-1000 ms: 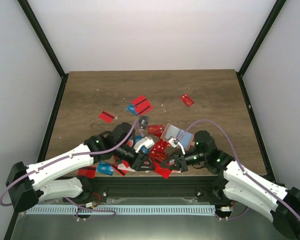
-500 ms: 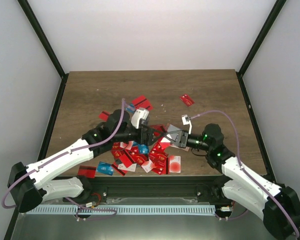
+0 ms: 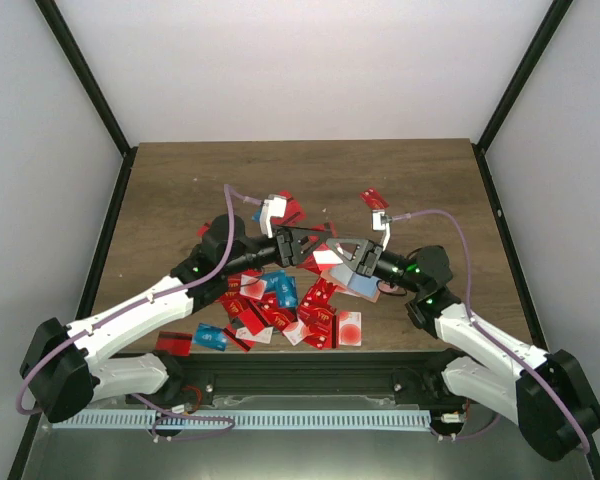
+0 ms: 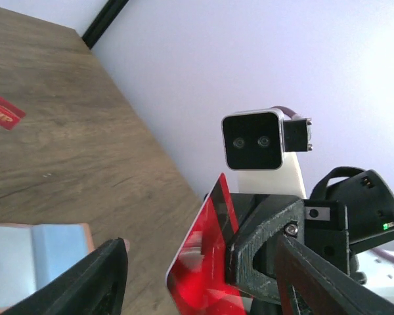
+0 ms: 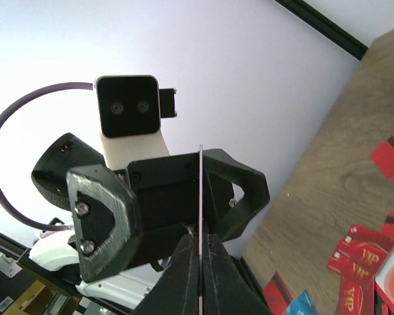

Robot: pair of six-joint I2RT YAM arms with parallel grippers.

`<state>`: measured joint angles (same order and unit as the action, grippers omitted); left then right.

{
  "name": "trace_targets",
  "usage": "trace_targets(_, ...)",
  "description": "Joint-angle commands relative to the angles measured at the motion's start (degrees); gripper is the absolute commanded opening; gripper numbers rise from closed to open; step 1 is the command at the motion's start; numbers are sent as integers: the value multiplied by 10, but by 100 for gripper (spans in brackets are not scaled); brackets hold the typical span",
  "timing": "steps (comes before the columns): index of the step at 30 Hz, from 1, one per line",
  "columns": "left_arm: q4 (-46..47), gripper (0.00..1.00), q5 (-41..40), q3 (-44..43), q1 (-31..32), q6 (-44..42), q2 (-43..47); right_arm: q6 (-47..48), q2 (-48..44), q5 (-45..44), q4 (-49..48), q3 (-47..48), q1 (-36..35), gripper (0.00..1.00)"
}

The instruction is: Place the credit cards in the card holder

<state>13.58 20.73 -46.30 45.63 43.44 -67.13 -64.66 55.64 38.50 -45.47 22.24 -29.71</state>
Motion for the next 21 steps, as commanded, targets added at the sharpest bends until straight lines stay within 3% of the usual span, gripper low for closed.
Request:
trace_targets(1, 63, 59, 42, -13, -4, 8, -14, -16, 9, -25, -89, 32, 6, 1)
trace_targets(10, 71, 36, 50, -4, -5, 6, 2, -28, 24, -27, -132, 41, 8, 1)
trace_targets(16, 72, 6, 64, -9, -5, 7, -6, -59, 47, -20, -185, 27, 9, 1)
trace_targets(20, 68, 4, 62, -7, -5, 7, -10, -42, 50, -2, -152, 43, 16, 1)
trace_targets(21, 61, 4, 56, -10, -5, 3, -12, -29, 46, 6, -126, 47, 24, 9)
